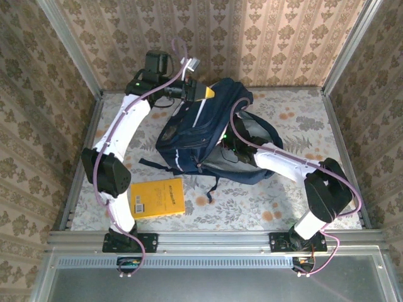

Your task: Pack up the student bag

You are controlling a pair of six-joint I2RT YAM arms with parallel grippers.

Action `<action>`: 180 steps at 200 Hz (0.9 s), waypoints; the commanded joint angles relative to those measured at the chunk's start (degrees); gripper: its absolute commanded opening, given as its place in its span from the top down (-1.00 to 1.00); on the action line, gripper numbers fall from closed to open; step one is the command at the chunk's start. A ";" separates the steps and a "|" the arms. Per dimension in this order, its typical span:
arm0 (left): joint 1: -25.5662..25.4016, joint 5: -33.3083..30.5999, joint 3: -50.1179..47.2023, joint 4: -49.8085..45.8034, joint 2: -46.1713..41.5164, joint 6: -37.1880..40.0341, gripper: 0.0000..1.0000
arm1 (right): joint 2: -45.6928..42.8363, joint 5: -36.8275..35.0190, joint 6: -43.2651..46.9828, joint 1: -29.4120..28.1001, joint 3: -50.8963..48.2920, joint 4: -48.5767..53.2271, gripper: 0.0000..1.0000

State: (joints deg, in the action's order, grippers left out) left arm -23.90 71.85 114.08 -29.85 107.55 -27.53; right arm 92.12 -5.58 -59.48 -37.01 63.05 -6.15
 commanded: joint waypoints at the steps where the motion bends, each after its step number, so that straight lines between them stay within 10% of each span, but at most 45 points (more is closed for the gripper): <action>1: 0.89 3.45 2.13 9.12 -1.29 -0.27 1.00 | -5.76 1.29 5.08 -0.23 -3.67 -7.59 -0.56; 75: 2.98 -10.97 4.76 3.75 5.57 -0.72 1.00 | -31.99 -7.81 10.35 0.98 -20.76 -3.13 -0.57; 120: 0.21 -18.80 9.91 2.78 14.31 -3.65 1.00 | -52.08 -31.46 8.70 1.16 -27.39 16.15 -0.39; 180: -6.58 -24.22 20.49 -1.78 26.08 -4.29 0.36 | -59.42 -31.51 15.43 1.24 -30.01 19.49 -0.36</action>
State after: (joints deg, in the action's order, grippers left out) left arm -28.08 50.43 129.51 -28.80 132.25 -32.10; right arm 33.54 -35.35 -48.38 -35.88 33.89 10.68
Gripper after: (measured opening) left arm 0.271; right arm 0.681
